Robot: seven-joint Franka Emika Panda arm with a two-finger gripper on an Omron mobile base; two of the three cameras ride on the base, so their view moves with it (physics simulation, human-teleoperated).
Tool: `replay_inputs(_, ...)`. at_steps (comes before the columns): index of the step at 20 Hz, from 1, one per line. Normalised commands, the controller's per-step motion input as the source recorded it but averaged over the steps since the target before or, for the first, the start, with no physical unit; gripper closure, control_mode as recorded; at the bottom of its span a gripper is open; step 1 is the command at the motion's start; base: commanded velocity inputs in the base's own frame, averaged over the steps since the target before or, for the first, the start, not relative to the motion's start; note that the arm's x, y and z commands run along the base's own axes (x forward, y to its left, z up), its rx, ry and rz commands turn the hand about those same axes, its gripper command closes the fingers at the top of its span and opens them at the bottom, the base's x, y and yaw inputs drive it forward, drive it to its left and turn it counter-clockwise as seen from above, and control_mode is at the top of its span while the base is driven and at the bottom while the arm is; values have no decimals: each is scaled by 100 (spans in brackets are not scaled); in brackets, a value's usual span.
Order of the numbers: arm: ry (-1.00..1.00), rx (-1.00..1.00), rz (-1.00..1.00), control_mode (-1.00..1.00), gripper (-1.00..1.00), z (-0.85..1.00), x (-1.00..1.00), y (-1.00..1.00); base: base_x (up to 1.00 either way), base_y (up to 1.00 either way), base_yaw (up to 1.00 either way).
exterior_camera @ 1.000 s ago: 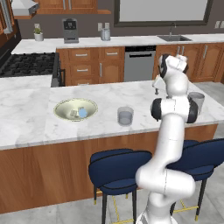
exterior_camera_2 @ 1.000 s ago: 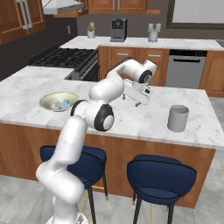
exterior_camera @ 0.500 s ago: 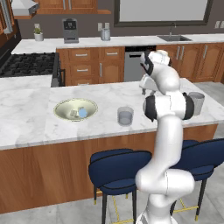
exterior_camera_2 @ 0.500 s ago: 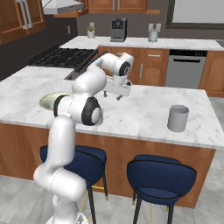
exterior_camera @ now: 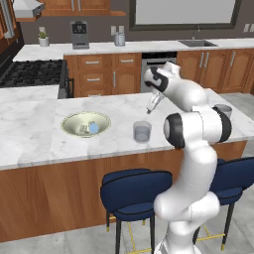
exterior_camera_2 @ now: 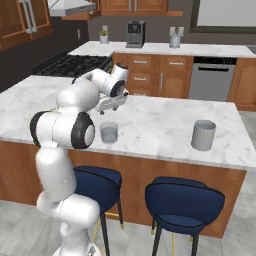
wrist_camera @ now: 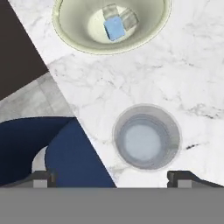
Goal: There are four ice cubes in the ice bowl. Place two ice cubes in each glass of water.
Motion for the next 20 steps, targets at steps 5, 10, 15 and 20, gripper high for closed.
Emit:
replay_inputs(5,-34,0,22,-100,-100,4,-45,99,0,0,0)
replay_inputs(10,1,-1,1,-100,-100,46,-2,100,0,0,0)
replay_inputs(15,9,-2,0,-100,-100,36,17,93,0,0,0)
replay_inputs(20,18,0,0,-100,-100,-3,53,61,0,0,0)
